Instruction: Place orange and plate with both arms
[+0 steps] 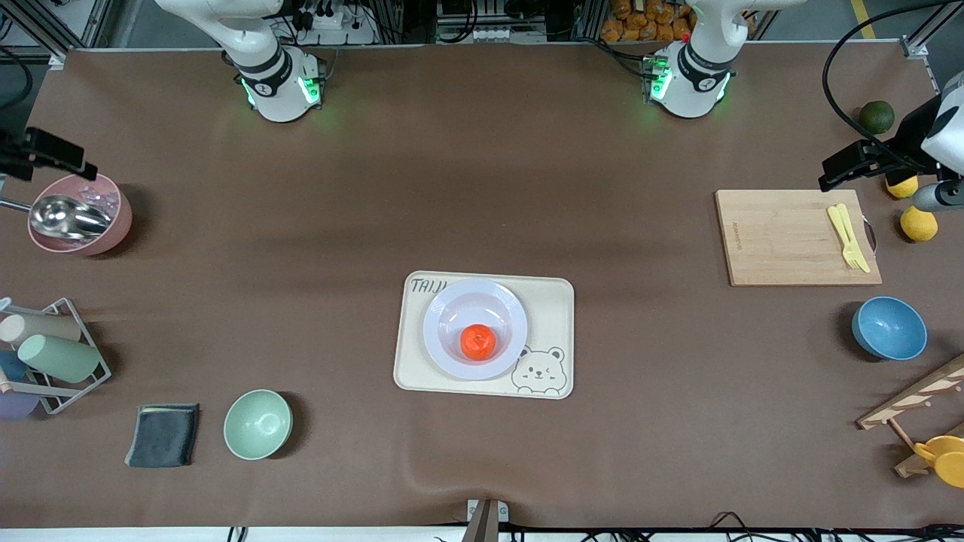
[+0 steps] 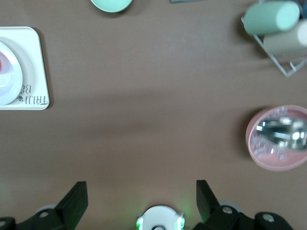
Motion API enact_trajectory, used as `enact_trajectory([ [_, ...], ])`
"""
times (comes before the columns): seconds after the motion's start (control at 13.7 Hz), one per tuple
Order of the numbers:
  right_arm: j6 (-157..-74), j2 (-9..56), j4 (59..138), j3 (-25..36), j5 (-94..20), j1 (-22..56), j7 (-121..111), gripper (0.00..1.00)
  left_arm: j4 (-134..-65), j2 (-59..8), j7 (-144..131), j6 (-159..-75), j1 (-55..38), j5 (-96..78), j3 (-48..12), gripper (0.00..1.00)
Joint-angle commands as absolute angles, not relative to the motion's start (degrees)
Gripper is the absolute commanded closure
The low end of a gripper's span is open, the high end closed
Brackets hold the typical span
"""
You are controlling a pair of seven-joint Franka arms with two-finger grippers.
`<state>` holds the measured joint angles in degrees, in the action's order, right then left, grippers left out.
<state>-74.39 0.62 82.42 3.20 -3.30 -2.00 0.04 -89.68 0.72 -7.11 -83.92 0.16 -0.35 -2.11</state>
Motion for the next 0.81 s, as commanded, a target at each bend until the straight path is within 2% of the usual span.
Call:
enact_trajectory([
  [0.0,-74.09,-0.26,83.06,2.81,-3.08,-1.24,2.99,0.0,-89.47,1.49,-5.89,-82.97,0.35,-0.97,-1.93,0.0],
  [0.73,-77.25,0.09,82.97,2.64,-1.85,-0.18,3.25,0.0,-87.37,1.06,-3.16,-82.97,0.18,-0.35,-1.93,0.0],
])
